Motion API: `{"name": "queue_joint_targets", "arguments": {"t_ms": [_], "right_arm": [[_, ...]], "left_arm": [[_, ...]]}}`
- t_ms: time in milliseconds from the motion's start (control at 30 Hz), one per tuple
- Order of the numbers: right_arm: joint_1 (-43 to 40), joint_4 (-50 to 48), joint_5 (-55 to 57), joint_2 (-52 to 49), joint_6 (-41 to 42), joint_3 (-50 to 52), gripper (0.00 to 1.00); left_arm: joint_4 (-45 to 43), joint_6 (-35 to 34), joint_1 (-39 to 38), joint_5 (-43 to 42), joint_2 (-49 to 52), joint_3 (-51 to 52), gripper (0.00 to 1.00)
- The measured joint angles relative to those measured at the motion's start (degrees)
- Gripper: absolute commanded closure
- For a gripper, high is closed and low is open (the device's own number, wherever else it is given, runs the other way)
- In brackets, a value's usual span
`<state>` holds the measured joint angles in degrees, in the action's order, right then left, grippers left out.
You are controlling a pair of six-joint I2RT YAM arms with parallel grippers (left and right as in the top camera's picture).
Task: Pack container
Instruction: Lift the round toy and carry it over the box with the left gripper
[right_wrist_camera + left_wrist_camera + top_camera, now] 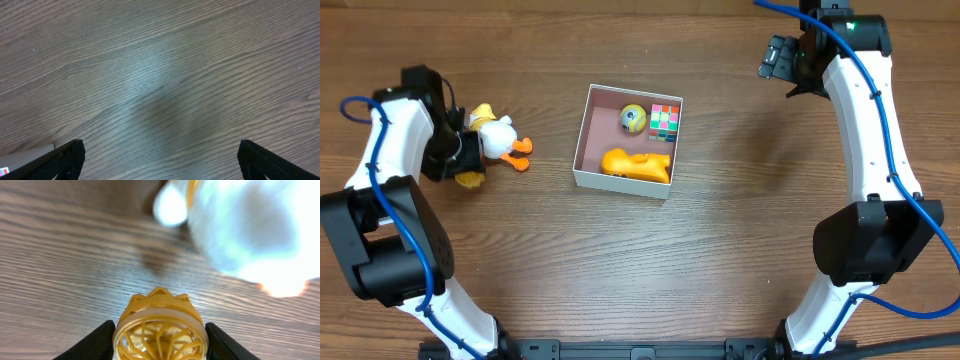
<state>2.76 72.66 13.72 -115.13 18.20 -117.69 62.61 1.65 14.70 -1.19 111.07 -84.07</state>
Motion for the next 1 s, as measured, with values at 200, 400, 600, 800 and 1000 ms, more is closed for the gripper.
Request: {"name": "queue_joint_targets", "arguments": {"t_ms": [200, 400, 600, 800, 1000], "right_arm": [[0.00, -0.02, -0.02, 0.00, 0.02, 0.00, 0.00], [0.00, -0.04, -0.02, 0.00, 0.02, 0.00, 0.00], [0.00, 0.00, 0.00, 0.00, 0.00, 0.00, 0.00], [0.00, -0.02, -0.04, 0.00, 0.00, 0.00, 0.00], [0.00, -0.02, -0.02, 0.00, 0.02, 0.00, 0.00]], "left_arm": [[5.75, 0.00, -2.71, -0.33, 0.09, -12.83, 0.43], [6.71, 0.00, -10.40, -0.33, 0.09, -24.44, 0.44], [-0.13, -2.16, -21.46, -0.28, 0.09, -26.84, 0.45], [-8.22, -9.22, -30.95, 0.57, 0.09, -26.95, 0.54], [-9.14, -12.50, -34.27, 0.98, 0.11, -26.97, 0.54]]}}
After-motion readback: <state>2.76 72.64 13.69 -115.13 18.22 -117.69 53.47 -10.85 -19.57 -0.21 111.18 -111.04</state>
